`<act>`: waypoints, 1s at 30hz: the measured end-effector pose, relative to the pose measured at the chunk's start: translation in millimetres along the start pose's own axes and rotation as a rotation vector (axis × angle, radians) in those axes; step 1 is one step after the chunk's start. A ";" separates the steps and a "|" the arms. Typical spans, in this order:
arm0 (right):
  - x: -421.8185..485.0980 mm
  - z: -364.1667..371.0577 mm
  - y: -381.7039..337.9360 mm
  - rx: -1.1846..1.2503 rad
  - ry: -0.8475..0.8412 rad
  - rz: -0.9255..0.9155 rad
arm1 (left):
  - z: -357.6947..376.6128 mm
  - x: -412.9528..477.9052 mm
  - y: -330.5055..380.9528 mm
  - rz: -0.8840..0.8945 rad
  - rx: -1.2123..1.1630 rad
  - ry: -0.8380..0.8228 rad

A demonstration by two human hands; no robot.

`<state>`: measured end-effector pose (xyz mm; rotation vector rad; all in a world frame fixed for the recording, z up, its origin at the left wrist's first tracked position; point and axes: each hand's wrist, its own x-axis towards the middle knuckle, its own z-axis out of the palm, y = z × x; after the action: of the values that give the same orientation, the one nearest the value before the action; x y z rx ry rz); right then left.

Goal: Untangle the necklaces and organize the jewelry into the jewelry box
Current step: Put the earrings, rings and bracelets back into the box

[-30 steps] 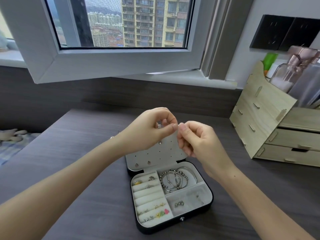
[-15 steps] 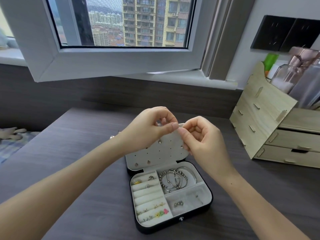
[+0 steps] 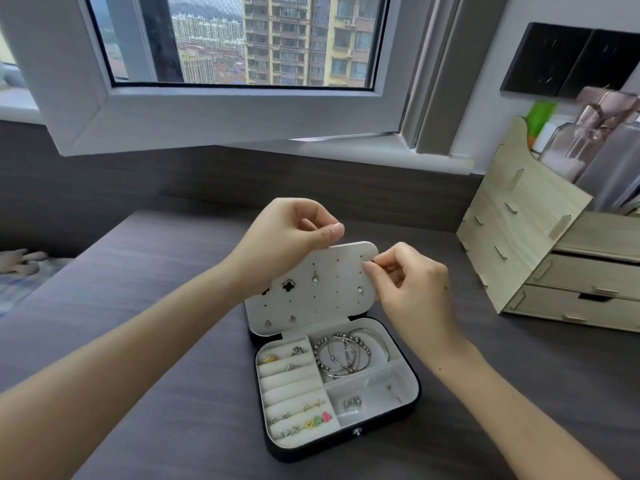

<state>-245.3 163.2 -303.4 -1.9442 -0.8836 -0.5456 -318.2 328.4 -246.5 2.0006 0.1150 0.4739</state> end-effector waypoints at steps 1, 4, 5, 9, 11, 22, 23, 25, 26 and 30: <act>0.8 0.8 0.0 -0.006 -0.001 -0.005 | -0.1 0.1 -0.2 -0.006 -0.005 0.005; 2.2 1.7 -1.6 -0.021 -0.010 -0.023 | 0.1 -0.2 0.1 -0.010 -0.003 0.020; 2.9 1.7 -2.2 -0.026 -0.012 -0.026 | 0.0 -0.4 0.9 -0.010 -0.001 0.021; 8.7 -0.4 -5.7 -0.037 -0.045 0.001 | 0.5 -2.6 3.5 -0.022 0.009 0.015; 13.9 -5.4 -6.0 -0.059 -0.072 0.028 | 0.6 -4.6 4.8 -0.039 -0.006 0.000; 7.5 -36.7 10.3 0.525 -0.415 0.154 | -6.9 24.8 8.8 -0.416 -0.232 -0.584; 3.6 -37.9 12.3 0.544 -0.416 0.147 | -2.3 26.1 3.1 -0.419 -0.217 -0.603; -3.0 -38.4 15.9 0.552 -0.394 0.135 | 8.8 27.0 -8.7 -0.419 -0.212 -0.647; -6.0 -38.1 16.8 0.552 -0.379 0.122 | 14.3 27.0 -14.4 -0.412 -0.216 -0.677; -13.0 -37.2 19.3 0.525 -0.337 0.048 | 31.0 25.0 -31.4 -0.380 -0.282 -0.807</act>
<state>-240.0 119.6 -304.4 -1.5834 -1.0611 0.0545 -279.6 324.1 -279.2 1.6994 -0.0733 -0.5399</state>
